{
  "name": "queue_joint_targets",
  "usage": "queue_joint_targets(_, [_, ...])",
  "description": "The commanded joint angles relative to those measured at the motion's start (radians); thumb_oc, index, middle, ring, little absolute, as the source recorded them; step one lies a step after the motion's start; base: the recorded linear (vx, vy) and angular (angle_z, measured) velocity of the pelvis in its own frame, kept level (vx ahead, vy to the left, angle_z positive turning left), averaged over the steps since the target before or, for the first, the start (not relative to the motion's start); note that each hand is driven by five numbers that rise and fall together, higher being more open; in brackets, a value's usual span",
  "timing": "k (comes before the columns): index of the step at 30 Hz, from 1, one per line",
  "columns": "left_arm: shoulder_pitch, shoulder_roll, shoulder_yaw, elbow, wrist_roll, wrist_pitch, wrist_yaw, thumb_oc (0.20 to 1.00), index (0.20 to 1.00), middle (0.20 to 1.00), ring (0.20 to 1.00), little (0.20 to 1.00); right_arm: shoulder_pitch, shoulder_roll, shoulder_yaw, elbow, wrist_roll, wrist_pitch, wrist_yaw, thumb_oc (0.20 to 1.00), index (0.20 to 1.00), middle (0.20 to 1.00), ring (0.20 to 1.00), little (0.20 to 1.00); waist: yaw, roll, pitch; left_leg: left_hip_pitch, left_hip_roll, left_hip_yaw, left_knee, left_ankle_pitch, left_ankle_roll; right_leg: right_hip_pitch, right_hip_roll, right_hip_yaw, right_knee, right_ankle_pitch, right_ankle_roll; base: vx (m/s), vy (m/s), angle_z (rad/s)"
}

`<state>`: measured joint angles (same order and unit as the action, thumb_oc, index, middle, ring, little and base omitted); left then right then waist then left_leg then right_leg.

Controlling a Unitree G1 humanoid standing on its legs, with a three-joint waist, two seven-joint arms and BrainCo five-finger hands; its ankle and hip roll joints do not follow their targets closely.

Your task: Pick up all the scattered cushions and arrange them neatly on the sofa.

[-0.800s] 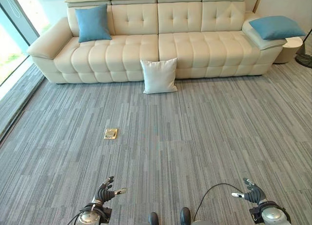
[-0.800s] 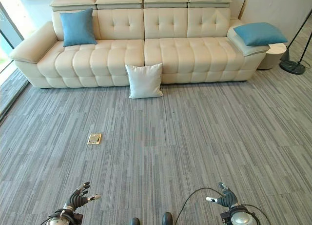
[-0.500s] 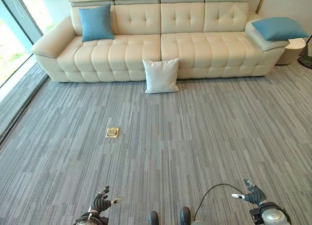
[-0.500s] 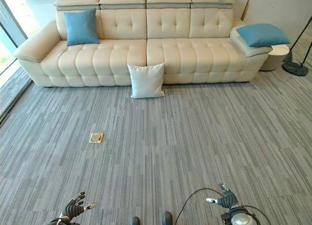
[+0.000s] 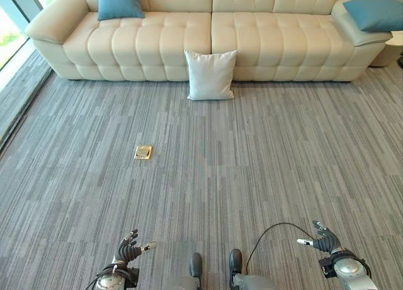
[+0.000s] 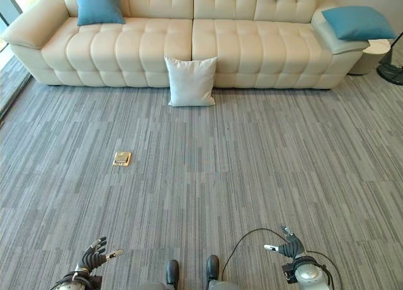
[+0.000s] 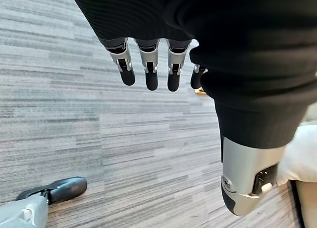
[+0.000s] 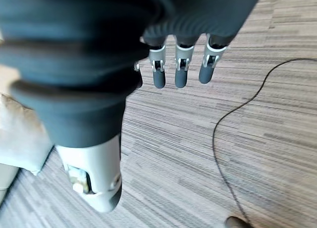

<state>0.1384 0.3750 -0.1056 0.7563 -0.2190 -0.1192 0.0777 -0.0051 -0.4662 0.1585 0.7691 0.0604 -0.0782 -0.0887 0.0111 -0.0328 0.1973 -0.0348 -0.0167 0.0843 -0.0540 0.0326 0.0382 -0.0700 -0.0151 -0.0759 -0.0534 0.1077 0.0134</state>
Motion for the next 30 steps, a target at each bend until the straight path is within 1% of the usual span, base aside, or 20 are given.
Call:
queue_joint_targets(1, [-0.039, 0.060, 0.030, -0.031, -0.018, -0.025, 0.011, 1.000, 1.000, 1.000, 1.000, 1.000, -0.027, -0.004, 0.035, -0.058, 0.025, -0.013, -0.021, 1.000, 1.000, 1.000, 1.000, 1.000, 0.018, -0.027, 0.013, -0.037, -0.037, -0.069, 0.214, -0.197, 0.015, -0.064, -0.105, 0.020, 0.305, -0.099, 0.136, 0.02, 0.058, -0.13])
queue_joint_targets(2, [-0.039, 0.060, 0.030, -0.031, -0.018, -0.025, 0.011, 1.000, 1.000, 1.000, 1.000, 1.000, -0.027, -0.004, 0.035, -0.058, 0.025, -0.013, -0.021, 1.000, 1.000, 1.000, 1.000, 1.000, 0.018, -0.027, 0.012, -0.038, -0.037, -0.069, 0.214, -0.197, 0.015, -0.065, -0.105, 0.020, 0.305, -0.099, 0.136, 0.06, 0.117, -0.06])
queue_joint_targets(4, [-0.052, 0.062, 0.028, -0.025, -0.004, -0.025, 0.021, 1.000, 1.000, 1.000, 1.000, 1.000, -0.029, 0.001, 0.042, -0.081, 0.025, -0.017, -0.020, 1.000, 1.000, 1.000, 1.000, 1.000, 0.008, -0.011, 0.037, -0.006, -0.043, -0.084, 0.218, -0.219, 0.037, -0.147, -0.101, 0.035, 0.454, -0.071, 0.134, 0.16, 0.156, -0.01])
queue_joint_targets(5, [-0.052, 0.057, 0.030, -0.022, -0.002, -0.028, 0.024, 1.000, 1.000, 1.000, 1.000, 1.000, -0.030, -0.001, 0.046, -0.088, 0.022, -0.016, -0.018, 1.000, 1.000, 1.000, 1.000, 1.000, 0.004, -0.006, 0.043, 0.023, -0.048, -0.088, 0.209, -0.229, 0.040, -0.173, -0.100, 0.025, 0.451, -0.070, 0.126, 0.25, 0.125, -0.14])
queue_joint_targets(7, [-0.052, 0.048, 0.030, -0.010, -0.006, -0.030, 0.025, 1.000, 1.000, 1.000, 1.000, 1.000, -0.032, -0.011, 0.050, -0.104, 0.018, -0.016, -0.018, 1.000, 1.000, 1.000, 1.000, 1.000, -0.014, 0.003, 0.050, 0.095, -0.053, -0.105, 0.170, -0.241, 0.035, -0.234, -0.094, -0.016, 0.360, -0.074, 0.119, 0.33, 0.022, -0.03])
queue_joint_targets(8, [-0.052, 0.047, 0.030, -0.009, -0.006, -0.030, 0.025, 1.000, 1.000, 1.000, 1.000, 1.000, -0.032, -0.012, 0.051, -0.104, 0.018, -0.016, -0.018, 1.000, 1.000, 1.000, 1.000, 1.000, -0.016, 0.007, 0.053, 0.101, -0.050, -0.107, 0.167, -0.243, 0.035, -0.228, -0.091, -0.019, 0.358, -0.076, 0.118, 0.34, -0.015, 0.12])
queue_joint_targets(9, [-0.054, 0.041, 0.028, -0.001, -0.006, -0.028, 0.026, 1.000, 1.000, 1.000, 1.000, 1.000, -0.030, -0.016, 0.052, -0.105, 0.019, -0.015, -0.019, 1.000, 1.000, 1.000, 1.000, 1.000, -0.026, 0.009, 0.054, 0.130, -0.053, -0.120, 0.151, -0.245, 0.031, -0.251, -0.083, -0.027, 0.311, -0.063, 0.122, 0.39, -0.035, 0.09])
queue_joint_targets(10, [-0.055, 0.033, 0.024, 0.008, -0.001, -0.026, 0.024, 1.000, 1.000, 1.000, 1.000, 1.000, -0.025, -0.021, 0.053, -0.102, 0.017, -0.011, -0.020, 1.000, 1.000, 1.000, 1.000, 1.000, -0.041, 0.005, 0.054, 0.174, -0.067, -0.143, 0.132, -0.262, 0.021, -0.279, -0.081, -0.039, 0.187, -0.028, 0.138, 0.39, -0.032, 0.21])
queue_joint_targets(12, [-0.058, 0.028, 0.023, 0.013, 0.003, -0.026, 0.026, 1.000, 1.000, 1.000, 1.000, 1.000, -0.026, -0.026, 0.053, -0.097, 0.014, -0.010, -0.022, 1.000, 1.000, 1.000, 1.000, 1.000, -0.050, 0.014, 0.059, 0.201, -0.060, -0.156, 0.124, -0.272, 0.013, -0.285, -0.077, -0.049, 0.137, -0.007, 0.145, 0.41, -0.072, 0.34])
queue_joint_targets(13, [-0.057, 0.023, 0.021, 0.017, 0.009, -0.025, 0.023, 1.000, 1.000, 1.000, 1.000, 1.000, -0.022, -0.030, 0.049, -0.100, 0.005, -0.004, -0.020, 1.000, 1.000, 1.000, 1.000, 1.000, -0.061, 0.018, 0.055, 0.245, -0.053, -0.171, 0.106, -0.281, -0.003, -0.317, -0.082, -0.075, 0.096, 0.018, 0.157, 0.42, -0.096, 0.29])
queue_joint_targets(18, [-0.049, 0.018, 0.010, 0.010, 0.014, -0.027, 0.018, 1.000, 1.000, 1.000, 1.000, 1.000, 0.008, -0.033, 0.038, -0.109, 0.005, -0.003, -0.011, 1.000, 1.000, 1.000, 1.000, 1.000, -0.077, 0.027, 0.037, 0.301, -0.034, -0.203, 0.100, -0.278, -0.034, -0.304, -0.088, -0.094, 0.096, 0.050, 0.146, 0.38, -0.152, 0.43])
queue_joint_targets(19, [-0.053, 0.008, -0.002, 0.032, 0.015, -0.025, 0.021, 1.000, 1.000, 1.000, 1.000, 1.000, 0.020, -0.031, 0.028, -0.098, 0.010, -0.005, -0.014, 1.000, 1.000, 1.000, 1.000, 1.000, -0.089, 0.045, 0.022, 0.275, -0.002, -0.202, 0.181, -0.186, -0.080, -0.285, -0.073, -0.092, 0.128, 0.051, 0.120, 0.41, -0.298, 0.57])
queue_joint_targets(20, [-0.056, 0.005, -0.009, 0.034, 0.015, -0.022, 0.020, 1.000, 1.000, 1.000, 1.000, 1.000, 0.025, -0.030, 0.019, -0.098, 0.011, -0.008, -0.018, 1.000, 1.000, 1.000, 1.000, 1.000, -0.095, 0.054, 0.019, 0.249, 0.035, -0.169, 0.277, -0.101, -0.126, -0.269, -0.067, -0.106, 0.143, 0.033, 0.102, 0.50, -0.352, 0.67])
queue_joint_targets(22, [-0.061, 0.006, -0.026, 0.023, 0.019, -0.019, 0.009, 1.000, 1.000, 1.000, 1.000, 1.000, 0.022, -0.035, 0.023, -0.100, 0.024, -0.014, -0.025, 1.000, 1.000, 1.000, 1.000, 1.000, -0.095, 0.047, 0.028, 0.119, 0.075, -0.092, 0.512, 0.005, -0.135, -0.216, -0.062, -0.115, 0.142, -0.019, 0.053, 0.33, -0.261, 0.60])
queue_joint_targets(23, [-0.072, 0.009, -0.032, 0.030, 0.022, -0.017, 0.009, 1.000, 1.000, 1.000, 1.000, 1.000, 0.016, -0.036, 0.023, -0.095, 0.032, -0.015, -0.029, 1.000, 1.000, 1.000, 1.000, 1.000, -0.096, 0.046, 0.032, 0.083, 0.091, -0.067, 0.593, 0.036, -0.132, -0.194, -0.046, -0.115, 0.140, -0.041, 0.031, 0.32, -0.283, 0.04])
queue_joint_targets(24, [-0.086, 0.008, -0.039, 0.031, 0.023, -0.014, 0.008, 1.000, 1.000, 1.000, 1.000, 1.000, 0.004, -0.037, 0.025, -0.089, 0.033, -0.011, -0.034, 1.000, 1.000, 1.000, 1.000, 1.000, -0.088, 0.035, 0.043, 0.020, 0.106, -0.030, 0.658, 0.023, -0.122, -0.163, -0.050, -0.113, 0.138, -0.068, 0.020, 0.41, -0.291, -0.51])
queue_joint_targets(25, [-0.109, 0.003, -0.049, 0.032, 0.015, -0.015, 0.009, 1.000, 1.000, 1.000, 1.000, 1.000, -0.015, -0.043, 0.034, -0.073, 0.035, -0.009, -0.042, 1.000, 1.000, 1.000, 1.000, 1.000, -0.072, 0.020, 0.063, -0.095, 0.119, 0.027, 0.710, -0.045, -0.091, -0.118, -0.056, -0.106, 0.135, -0.096, 0.009, 0.40, -0.223, -0.26])
queue_joint_targets(27, [-0.117, 0.004, -0.056, 0.029, 0.014, -0.017, 0.010, 1.000, 1.000, 1.000, 1.000, 1.000, -0.024, -0.045, 0.027, -0.075, 0.042, -0.009, -0.048, 1.000, 1.000, 1.000, 1.000, 1.000, -0.051, 0.008, 0.069, -0.186, 0.093, 0.051, 0.622, -0.091, -0.074, -0.067, -0.056, -0.097, 0.124, -0.123, 0.015, 0.40, -0.089, -0.08])
queue_joint_targets(29, [-0.109, 0.005, -0.059, 0.018, 0.016, -0.015, 0.007, 1.000, 1.000, 1.000, 1.000, 1.000, -0.021, -0.044, 0.021, -0.069, 0.043, -0.009, -0.051, 1.000, 1.000, 1.000, 1.000, 1.000, -0.034, 0.006, 0.067, -0.239, 0.087, 0.066, 0.487, -0.089, -0.074, -0.016, -0.056, -0.086, 0.119, -0.150, 0.023, 0.39, 0.015, -0.29])
queue_joint_targets(30, [-0.107, 0.006, -0.056, 0.016, 0.020, -0.011, 0.006, 1.000, 1.000, 1.000, 1.000, 1.000, -0.019, -0.043, 0.018, -0.066, 0.042, -0.009, -0.054, 1.000, 1.000, 1.000, 1.000, 1.000, -0.023, 0.008, 0.068, -0.264, 0.086, 0.061, 0.377, -0.048, -0.079, 0.016, -0.043, -0.080, 0.118, -0.170, 0.022, 0.47, 0.032, -0.05])
